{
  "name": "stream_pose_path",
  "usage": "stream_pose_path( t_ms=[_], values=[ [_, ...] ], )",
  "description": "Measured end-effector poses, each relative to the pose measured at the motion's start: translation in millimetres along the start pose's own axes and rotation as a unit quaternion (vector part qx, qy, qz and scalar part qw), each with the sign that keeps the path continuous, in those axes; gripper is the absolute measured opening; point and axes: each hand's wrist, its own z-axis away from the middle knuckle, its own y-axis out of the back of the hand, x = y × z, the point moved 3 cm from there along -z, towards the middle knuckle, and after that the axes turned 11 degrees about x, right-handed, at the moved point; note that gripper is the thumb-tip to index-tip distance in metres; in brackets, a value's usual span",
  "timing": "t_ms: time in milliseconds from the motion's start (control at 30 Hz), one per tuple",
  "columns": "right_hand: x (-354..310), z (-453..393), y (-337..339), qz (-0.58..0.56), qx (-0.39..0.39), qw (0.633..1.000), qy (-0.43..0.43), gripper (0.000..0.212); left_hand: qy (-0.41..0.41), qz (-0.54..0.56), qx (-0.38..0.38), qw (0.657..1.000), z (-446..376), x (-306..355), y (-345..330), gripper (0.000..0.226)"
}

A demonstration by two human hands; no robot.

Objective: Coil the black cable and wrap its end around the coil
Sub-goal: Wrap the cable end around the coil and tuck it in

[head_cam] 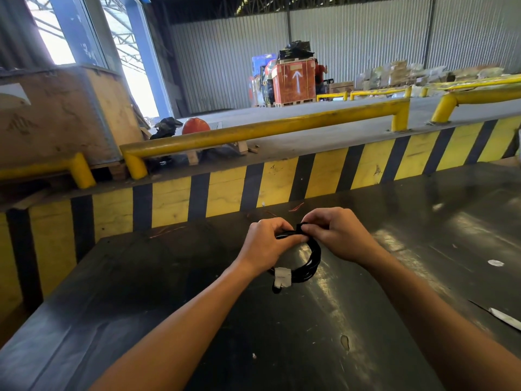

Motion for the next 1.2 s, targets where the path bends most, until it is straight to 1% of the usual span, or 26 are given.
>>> stream_pose_path(
  t_ms=[67, 133, 167, 233, 267, 333, 400, 500, 600, 700, 800, 967, 1100, 1200],
  values=[
    [5, 3, -6, -0.012, 0.037, 0.999, -0.016, 0.009, 0.052, 0.032, -0.033, 0.998, 2, -7, 1, 0.03],
    [11, 8, -11, -0.012, 0.078, 0.997, -0.026, 0.009, 0.138, 0.067, -0.084, 0.985, 9, -19, 2, 0.038],
    [15, 10, -13, -0.006, 0.095, 0.995, -0.026, 0.008, 0.189, 0.085, -0.114, 0.972, 15, -26, 2, 0.039],
    [23, 17, -20, 0.012, 0.12, 0.992, -0.025, 0.008, 0.299, 0.141, -0.165, 0.929, 29, -41, 1, 0.036],
    [28, 21, -24, 0.023, 0.127, 0.991, -0.028, 0.007, 0.34, 0.172, -0.175, 0.908, 36, -47, 1, 0.033],
    [40, 29, -36, 0.046, 0.124, 0.99, -0.041, 0.008, 0.385, 0.207, -0.158, 0.885, 46, -59, -1, 0.025],
    [53, 38, -50, 0.054, 0.105, 0.991, -0.065, 0.009, 0.411, 0.216, -0.117, 0.878, 53, -69, -5, 0.02],
    [73, 53, -73, 0.024, 0.056, 0.99, -0.128, 0.012, 0.457, 0.202, -0.061, 0.864, 64, -89, -12, 0.03],
    [94, 71, -98, 0.032, -0.013, 0.979, -0.199, 0.024, 0.494, 0.183, -0.037, 0.849, 80, -113, -19, 0.03],
    [113, 88, -122, 0.056, -0.064, 0.966, -0.243, 0.028, 0.524, 0.155, -0.009, 0.837, 99, -142, -28, 0.035],
    [130, 103, -148, 0.06, -0.11, 0.951, -0.283, 0.029, 0.549, 0.111, -0.009, 0.828, 122, -172, -36, 0.039],
    [154, 119, -188, 0.071, -0.155, 0.926, -0.338, 0.025, 0.577, 0.043, -0.018, 0.816, 150, -214, -44, 0.04],
    [169, 121, -217, 0.075, -0.169, 0.912, -0.366, 0.025, 0.575, -0.002, -0.011, 0.818, 154, -238, -42, 0.042],
    [177, 120, -233, 0.096, -0.166, 0.913, -0.359, 0.022, 0.578, -0.026, -0.006, 0.816, 156, -249, -42, 0.043]
  ],
)
